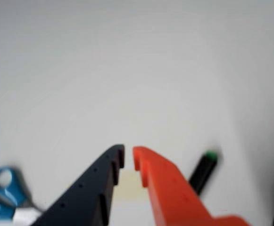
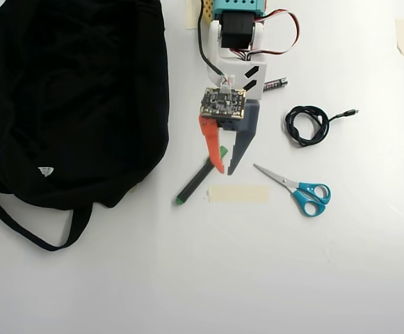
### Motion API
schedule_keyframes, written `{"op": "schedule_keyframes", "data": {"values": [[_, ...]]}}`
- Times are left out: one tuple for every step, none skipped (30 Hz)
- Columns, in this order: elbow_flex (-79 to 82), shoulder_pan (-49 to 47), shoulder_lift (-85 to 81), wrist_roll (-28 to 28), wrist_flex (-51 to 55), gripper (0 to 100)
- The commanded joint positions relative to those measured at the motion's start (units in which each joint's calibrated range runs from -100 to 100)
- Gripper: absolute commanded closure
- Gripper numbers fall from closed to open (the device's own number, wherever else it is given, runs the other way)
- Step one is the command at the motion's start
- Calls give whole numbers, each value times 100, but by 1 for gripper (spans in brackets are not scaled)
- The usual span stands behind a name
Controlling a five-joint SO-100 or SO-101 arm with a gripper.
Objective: Put the green marker into the black bag
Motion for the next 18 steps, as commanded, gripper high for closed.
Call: {"op": "schedule_keyframes", "data": {"values": [[-273,-11,-162,31,421,98],[-273,-11,-170,31,515,98],[-273,-19,-170,31,601,98],[-273,-34,-170,31,679,98],[-273,-41,-170,31,774,98],[-273,-49,-170,31,860,98],[-273,-56,-170,31,937,98],[-273,-56,-170,31,989,98],[-273,-56,-170,31,1024,98],[-273,-56,-170,31,1058,98],[-273,-56,-170,31,1092,98],[-273,-56,-170,31,1153,98],[-273,-56,-170,31,1222,98],[-273,-56,-170,31,1299,98],[-282,-56,-170,31,1359,98],[-282,-56,-170,31,1411,98],[-282,-56,-178,31,1463,98],[-282,-56,-178,26,1514,98]]}}
